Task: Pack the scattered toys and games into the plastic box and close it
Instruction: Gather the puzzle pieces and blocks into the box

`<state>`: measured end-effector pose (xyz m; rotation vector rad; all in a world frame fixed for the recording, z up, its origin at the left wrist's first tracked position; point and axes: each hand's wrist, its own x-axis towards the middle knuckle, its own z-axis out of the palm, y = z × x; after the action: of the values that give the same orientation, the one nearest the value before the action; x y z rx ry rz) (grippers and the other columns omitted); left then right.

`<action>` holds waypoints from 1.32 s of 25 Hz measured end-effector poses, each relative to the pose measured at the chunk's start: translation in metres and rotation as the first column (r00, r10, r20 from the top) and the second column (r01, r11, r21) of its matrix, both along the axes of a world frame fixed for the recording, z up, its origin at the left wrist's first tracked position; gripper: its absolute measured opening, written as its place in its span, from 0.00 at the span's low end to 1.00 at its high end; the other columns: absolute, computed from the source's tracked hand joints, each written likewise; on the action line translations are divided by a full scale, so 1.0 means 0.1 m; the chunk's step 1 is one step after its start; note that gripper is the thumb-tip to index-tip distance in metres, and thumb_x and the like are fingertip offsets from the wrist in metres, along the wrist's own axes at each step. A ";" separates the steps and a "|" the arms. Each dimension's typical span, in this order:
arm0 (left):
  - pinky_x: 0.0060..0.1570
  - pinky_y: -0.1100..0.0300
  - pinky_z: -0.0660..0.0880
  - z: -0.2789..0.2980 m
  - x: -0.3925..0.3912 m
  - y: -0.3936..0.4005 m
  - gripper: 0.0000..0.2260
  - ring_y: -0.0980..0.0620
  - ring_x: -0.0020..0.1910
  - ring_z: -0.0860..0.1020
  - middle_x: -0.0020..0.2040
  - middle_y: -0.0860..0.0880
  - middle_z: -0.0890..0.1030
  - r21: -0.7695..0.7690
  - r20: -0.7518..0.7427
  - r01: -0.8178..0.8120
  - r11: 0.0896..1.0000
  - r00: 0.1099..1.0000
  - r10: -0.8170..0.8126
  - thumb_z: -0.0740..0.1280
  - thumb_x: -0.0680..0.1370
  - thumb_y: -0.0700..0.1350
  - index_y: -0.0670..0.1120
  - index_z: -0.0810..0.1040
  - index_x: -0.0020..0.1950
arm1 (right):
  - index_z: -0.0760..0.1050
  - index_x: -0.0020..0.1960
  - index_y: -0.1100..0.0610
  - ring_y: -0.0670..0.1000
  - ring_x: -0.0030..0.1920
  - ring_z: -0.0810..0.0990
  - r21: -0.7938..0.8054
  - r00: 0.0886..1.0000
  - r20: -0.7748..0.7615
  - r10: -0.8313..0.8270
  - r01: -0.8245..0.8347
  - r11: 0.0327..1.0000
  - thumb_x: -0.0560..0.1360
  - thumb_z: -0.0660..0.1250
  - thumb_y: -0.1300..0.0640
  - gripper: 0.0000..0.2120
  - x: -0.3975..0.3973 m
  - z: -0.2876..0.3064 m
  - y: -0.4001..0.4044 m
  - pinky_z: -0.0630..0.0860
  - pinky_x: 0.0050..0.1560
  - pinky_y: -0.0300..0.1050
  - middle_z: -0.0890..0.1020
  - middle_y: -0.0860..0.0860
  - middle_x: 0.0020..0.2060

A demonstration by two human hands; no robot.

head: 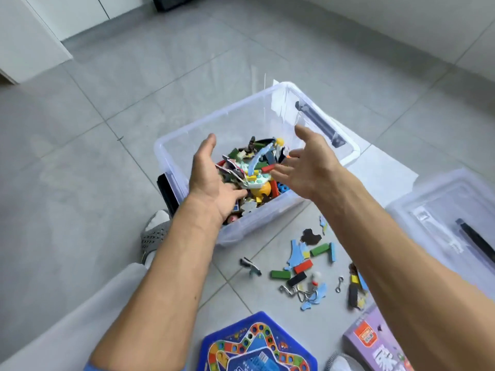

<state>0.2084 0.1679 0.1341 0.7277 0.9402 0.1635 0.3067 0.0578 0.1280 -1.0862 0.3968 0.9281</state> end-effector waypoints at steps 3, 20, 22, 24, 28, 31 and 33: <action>0.55 0.50 0.77 -0.23 -0.34 -0.24 0.19 0.44 0.59 0.79 0.61 0.44 0.78 0.055 0.153 -0.139 0.989 0.980 0.129 0.61 0.79 0.54 0.44 0.74 0.66 | 0.76 0.60 0.62 0.58 0.51 0.84 -0.008 0.986 0.156 -0.061 0.063 0.998 0.79 0.63 0.53 0.15 -0.23 -0.34 -0.44 0.80 0.56 0.51 0.82 0.60 0.57; 0.50 0.57 0.75 -2.60 -1.02 -0.81 0.10 0.48 0.58 0.70 0.63 0.49 0.66 0.519 -0.839 0.844 -0.139 0.471 -0.274 0.70 0.76 0.44 0.52 0.76 0.55 | 0.75 0.55 0.53 0.58 0.48 0.75 -0.965 -0.142 0.224 0.964 0.110 0.240 0.68 0.76 0.52 0.18 -1.04 -2.73 -1.39 0.77 0.34 0.51 0.76 0.50 0.49; 0.46 0.56 0.74 -2.62 -1.01 -0.80 0.10 0.47 0.52 0.73 0.57 0.49 0.67 0.528 -0.831 0.839 -0.130 0.480 -0.281 0.71 0.75 0.46 0.50 0.75 0.54 | 0.73 0.54 0.54 0.57 0.48 0.73 -0.974 -0.065 0.217 0.974 0.051 0.220 0.70 0.73 0.51 0.16 -0.99 -2.70 -1.36 0.76 0.30 0.51 0.74 0.51 0.48; 0.45 0.54 0.75 -2.62 -0.97 -0.76 0.16 0.46 0.46 0.76 0.53 0.49 0.67 0.536 -0.815 0.842 -0.067 0.495 -0.300 0.74 0.73 0.47 0.49 0.73 0.57 | 0.72 0.55 0.54 0.55 0.50 0.70 -0.976 0.068 0.211 0.975 -0.039 0.214 0.72 0.70 0.49 0.15 -0.95 -2.67 -1.32 0.74 0.34 0.51 0.72 0.51 0.49; 0.43 0.57 0.73 -2.68 -0.94 -0.63 0.21 0.47 0.44 0.76 0.51 0.50 0.67 0.457 -0.851 0.889 0.020 0.443 -0.283 0.76 0.68 0.56 0.48 0.72 0.52 | 0.70 0.49 0.56 0.54 0.47 0.70 -0.970 0.086 0.244 0.966 0.044 0.241 0.73 0.71 0.50 0.13 -1.06 -2.66 -1.33 0.71 0.30 0.49 0.72 0.51 0.48; 0.45 0.56 0.72 -2.72 -1.01 -0.65 0.19 0.48 0.49 0.72 0.52 0.48 0.70 0.434 -0.885 0.898 -0.073 0.410 -0.218 0.72 0.70 0.60 0.48 0.75 0.50 | 0.73 0.49 0.57 0.55 0.44 0.73 -0.962 -0.010 0.234 0.972 0.139 0.233 0.72 0.73 0.56 0.10 -1.18 -2.70 -1.42 0.70 0.25 0.47 0.76 0.52 0.43; 0.46 0.54 0.72 -2.73 -1.07 -0.73 0.16 0.48 0.51 0.70 0.51 0.49 0.71 0.486 -0.868 0.865 -0.119 0.464 -0.174 0.71 0.73 0.59 0.48 0.76 0.49 | 0.76 0.49 0.57 0.56 0.43 0.75 -0.958 -0.016 0.237 0.971 0.164 0.237 0.71 0.74 0.59 0.10 -1.22 -2.71 -1.42 0.71 0.25 0.47 0.77 0.52 0.42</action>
<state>0.1014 0.0948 -0.1385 2.5861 0.8526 -0.3882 0.1843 -0.0844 -0.1429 -2.7696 -1.0088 0.3767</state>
